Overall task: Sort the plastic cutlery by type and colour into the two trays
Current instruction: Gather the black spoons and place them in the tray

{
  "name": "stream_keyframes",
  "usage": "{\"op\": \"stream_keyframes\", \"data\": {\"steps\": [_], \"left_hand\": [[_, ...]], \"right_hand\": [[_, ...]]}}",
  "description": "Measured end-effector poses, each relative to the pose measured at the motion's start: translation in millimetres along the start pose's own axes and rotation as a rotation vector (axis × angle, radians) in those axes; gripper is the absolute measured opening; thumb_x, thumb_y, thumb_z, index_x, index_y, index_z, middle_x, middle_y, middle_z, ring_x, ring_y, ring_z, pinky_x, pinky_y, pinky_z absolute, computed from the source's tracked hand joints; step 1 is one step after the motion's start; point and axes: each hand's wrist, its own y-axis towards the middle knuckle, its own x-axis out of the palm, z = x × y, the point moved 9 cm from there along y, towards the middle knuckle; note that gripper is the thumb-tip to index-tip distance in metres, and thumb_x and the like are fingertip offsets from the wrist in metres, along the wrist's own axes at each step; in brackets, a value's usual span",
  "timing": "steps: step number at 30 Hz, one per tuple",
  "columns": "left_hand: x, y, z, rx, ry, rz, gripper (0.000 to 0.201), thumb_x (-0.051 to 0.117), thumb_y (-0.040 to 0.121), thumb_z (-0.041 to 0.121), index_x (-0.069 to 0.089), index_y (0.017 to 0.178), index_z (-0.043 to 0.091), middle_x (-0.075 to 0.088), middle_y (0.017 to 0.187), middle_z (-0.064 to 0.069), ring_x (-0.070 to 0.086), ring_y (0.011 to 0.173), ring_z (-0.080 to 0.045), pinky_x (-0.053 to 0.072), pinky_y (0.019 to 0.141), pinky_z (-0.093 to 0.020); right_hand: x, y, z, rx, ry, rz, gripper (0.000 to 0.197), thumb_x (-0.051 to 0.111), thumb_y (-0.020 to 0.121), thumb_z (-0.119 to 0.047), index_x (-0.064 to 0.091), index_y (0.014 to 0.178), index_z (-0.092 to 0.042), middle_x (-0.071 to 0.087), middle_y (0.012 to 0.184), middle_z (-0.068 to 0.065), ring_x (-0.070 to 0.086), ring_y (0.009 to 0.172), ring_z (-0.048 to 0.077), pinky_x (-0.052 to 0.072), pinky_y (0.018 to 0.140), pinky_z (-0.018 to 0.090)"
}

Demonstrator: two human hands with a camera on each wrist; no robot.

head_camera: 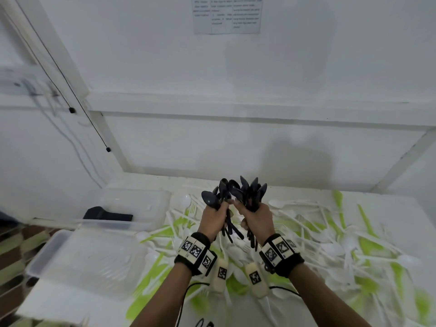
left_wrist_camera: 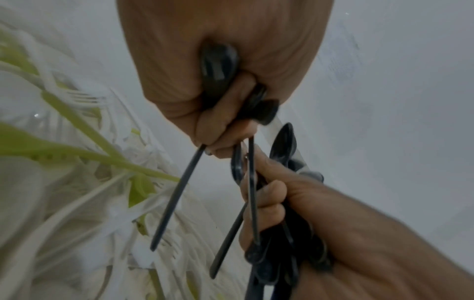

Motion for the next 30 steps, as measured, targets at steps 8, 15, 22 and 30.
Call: {"op": "stream_keyframes", "data": {"steps": [8,15,22,30], "left_hand": [[-12.9,0.1,-4.9,0.000,-0.134,0.039,0.016,0.059,0.101,0.021,0.073,0.107,0.016,0.071,0.077,-0.005,0.058,0.058,-0.018,0.045,0.050,-0.027],[-3.9,-1.2,-3.8,0.034,0.005,-0.011,0.017,0.060,0.100,0.038,0.070,0.100,0.024,0.076,0.096,-0.007,0.062,0.062,-0.015,0.049,0.057,-0.028],[-14.5,4.4,-11.7,0.045,0.043,0.047,0.023,0.065,0.097,0.031,0.078,0.087,0.015,0.076,0.084,-0.014,0.062,0.056,-0.022,0.049,0.051,-0.028],[-13.8,3.4,-8.8,-0.026,0.054,-0.013,0.033,0.052,0.103,0.031,0.070,0.086,0.010,0.065,0.069,0.003,0.050,0.043,-0.017,0.038,0.044,-0.021]], "right_hand": [[-5.0,-5.4,5.3,0.048,0.106,0.068,0.024,0.081,0.086,-0.035,0.076,0.089,-0.012,0.075,0.075,0.007,0.064,0.050,0.023,0.046,0.049,0.030],[1.5,-13.7,5.8,-0.045,-0.062,0.084,0.030,0.077,0.086,-0.048,0.078,0.081,-0.018,0.068,0.056,0.009,0.066,0.050,0.019,0.056,0.058,0.034],[19.3,-13.8,17.7,-0.074,-0.176,-0.106,0.023,0.070,0.093,-0.039,0.080,0.093,-0.019,0.074,0.066,0.004,0.073,0.063,0.017,0.060,0.068,0.039],[15.3,-14.1,-1.7,-0.088,-0.146,-0.142,0.014,0.069,0.094,-0.036,0.072,0.096,-0.022,0.069,0.065,0.005,0.070,0.058,0.024,0.056,0.057,0.030]]}}
